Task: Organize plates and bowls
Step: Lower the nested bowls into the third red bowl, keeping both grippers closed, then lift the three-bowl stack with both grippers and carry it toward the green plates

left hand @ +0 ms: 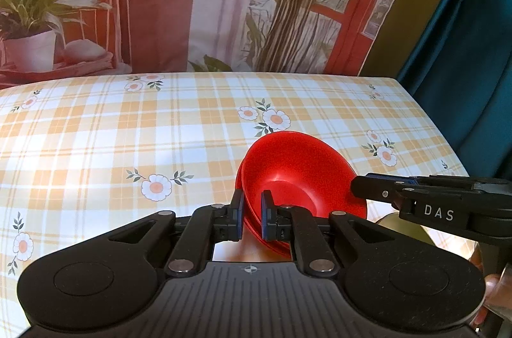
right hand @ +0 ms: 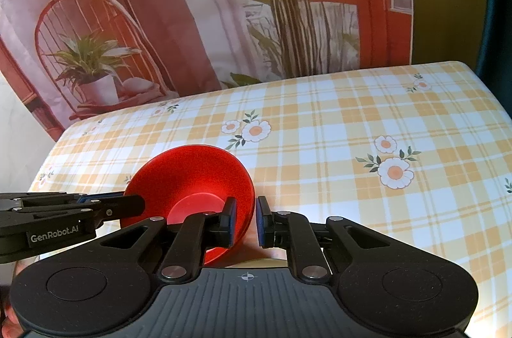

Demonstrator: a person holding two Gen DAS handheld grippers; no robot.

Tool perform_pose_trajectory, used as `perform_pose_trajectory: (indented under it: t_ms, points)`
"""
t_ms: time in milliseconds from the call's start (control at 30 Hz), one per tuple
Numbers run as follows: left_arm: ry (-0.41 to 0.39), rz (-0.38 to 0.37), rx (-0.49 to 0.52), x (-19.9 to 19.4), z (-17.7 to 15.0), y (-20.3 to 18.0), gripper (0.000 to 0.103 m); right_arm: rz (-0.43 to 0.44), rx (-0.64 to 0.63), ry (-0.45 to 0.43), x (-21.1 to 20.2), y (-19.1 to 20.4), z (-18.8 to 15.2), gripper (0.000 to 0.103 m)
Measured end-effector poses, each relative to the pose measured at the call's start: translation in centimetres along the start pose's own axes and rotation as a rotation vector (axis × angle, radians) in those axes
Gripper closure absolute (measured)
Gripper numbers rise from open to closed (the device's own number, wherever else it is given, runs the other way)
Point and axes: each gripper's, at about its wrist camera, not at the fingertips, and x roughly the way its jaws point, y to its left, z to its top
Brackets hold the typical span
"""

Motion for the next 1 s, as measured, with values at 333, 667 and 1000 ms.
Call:
perform_pose_trajectory:
  t_ms: [333,667,1000]
  points:
    - [0.000,-0.009,-0.029,0.2,0.0,0.4,0.086,0.003,0.007,0.022,0.9,-0.1,-0.1,0.083]
    - [0.040,-0.011,-0.056,1.3,-0.3,0.9,0.079,0.010,0.024,0.044,1.7,-0.4,-0.4,0.083]
    - [0.053,-0.044,-0.066,2.1,-0.5,0.8,0.072,0.019,0.023,0.054,2.2,-0.4,-0.3,0.083]
